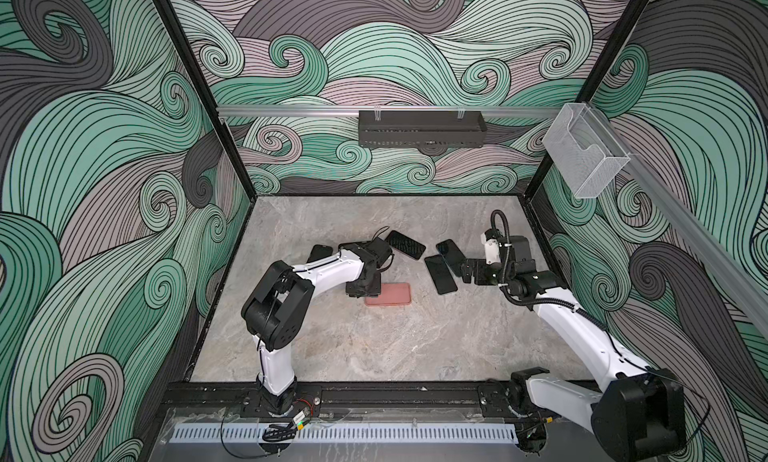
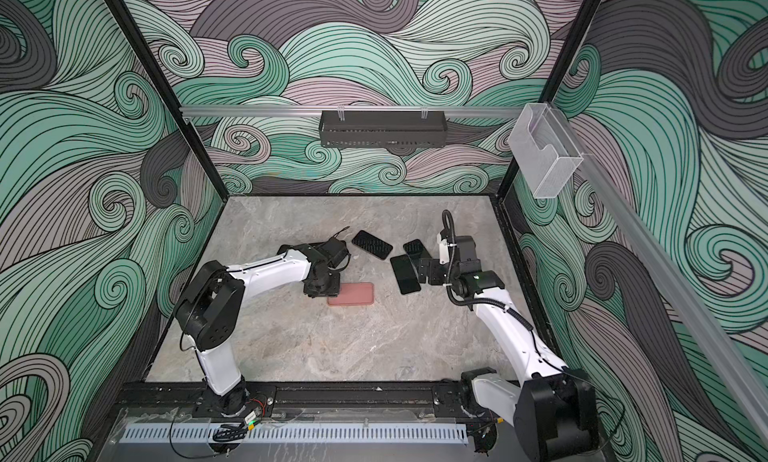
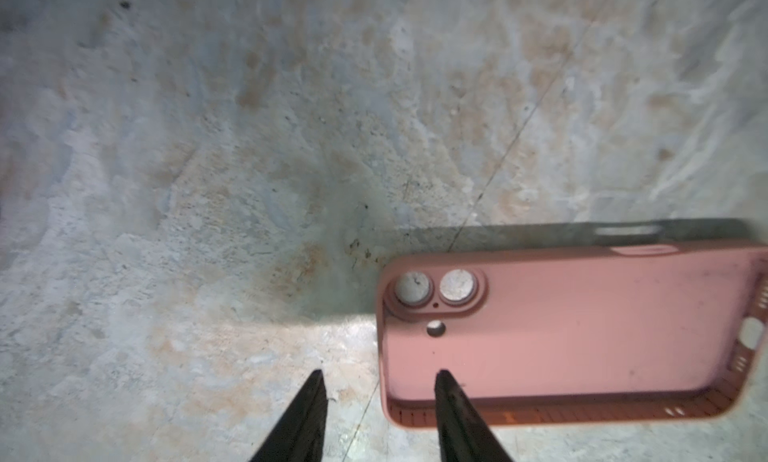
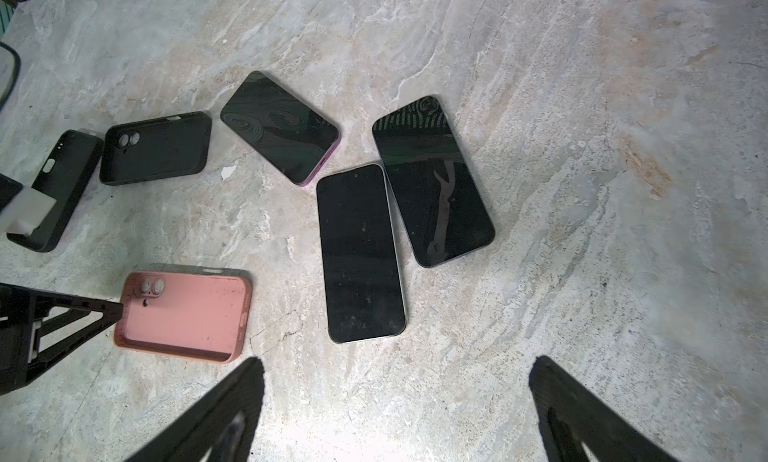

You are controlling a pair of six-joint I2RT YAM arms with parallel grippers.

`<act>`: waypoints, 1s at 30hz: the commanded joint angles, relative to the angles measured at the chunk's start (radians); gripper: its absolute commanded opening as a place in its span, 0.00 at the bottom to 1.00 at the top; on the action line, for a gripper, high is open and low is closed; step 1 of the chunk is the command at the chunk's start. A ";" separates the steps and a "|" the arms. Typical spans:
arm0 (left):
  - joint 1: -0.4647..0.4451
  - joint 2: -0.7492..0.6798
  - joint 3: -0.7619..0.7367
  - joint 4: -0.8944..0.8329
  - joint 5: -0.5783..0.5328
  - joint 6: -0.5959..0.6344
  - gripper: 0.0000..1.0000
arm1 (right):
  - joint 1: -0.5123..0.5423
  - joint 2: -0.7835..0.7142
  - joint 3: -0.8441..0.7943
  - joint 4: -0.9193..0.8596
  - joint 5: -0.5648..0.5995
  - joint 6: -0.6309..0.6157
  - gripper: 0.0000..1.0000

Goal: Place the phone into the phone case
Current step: 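Grasp the silver-edged black phone with the right gripper while the left arm withdraws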

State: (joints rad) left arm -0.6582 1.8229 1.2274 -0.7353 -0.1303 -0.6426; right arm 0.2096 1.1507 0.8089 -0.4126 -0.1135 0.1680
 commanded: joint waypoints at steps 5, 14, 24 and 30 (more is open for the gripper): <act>-0.006 -0.201 -0.014 0.005 -0.085 0.123 0.81 | 0.060 0.166 0.170 -0.178 0.013 -0.083 0.99; 0.010 -0.341 -0.036 -0.034 -0.174 0.175 0.89 | 0.109 0.343 0.271 -0.248 0.037 -0.102 0.99; 0.051 -0.562 -0.163 0.002 -0.163 0.204 0.93 | 0.151 0.534 0.338 -0.231 0.046 -0.100 0.99; 0.093 -0.720 -0.238 0.030 -0.122 0.249 0.99 | 0.173 0.621 0.371 -0.216 0.068 -0.075 0.99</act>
State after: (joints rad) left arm -0.5888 1.1557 0.9977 -0.7181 -0.2764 -0.4313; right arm 0.3733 1.7466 1.1488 -0.6281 -0.0784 0.0837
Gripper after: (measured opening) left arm 0.978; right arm 0.993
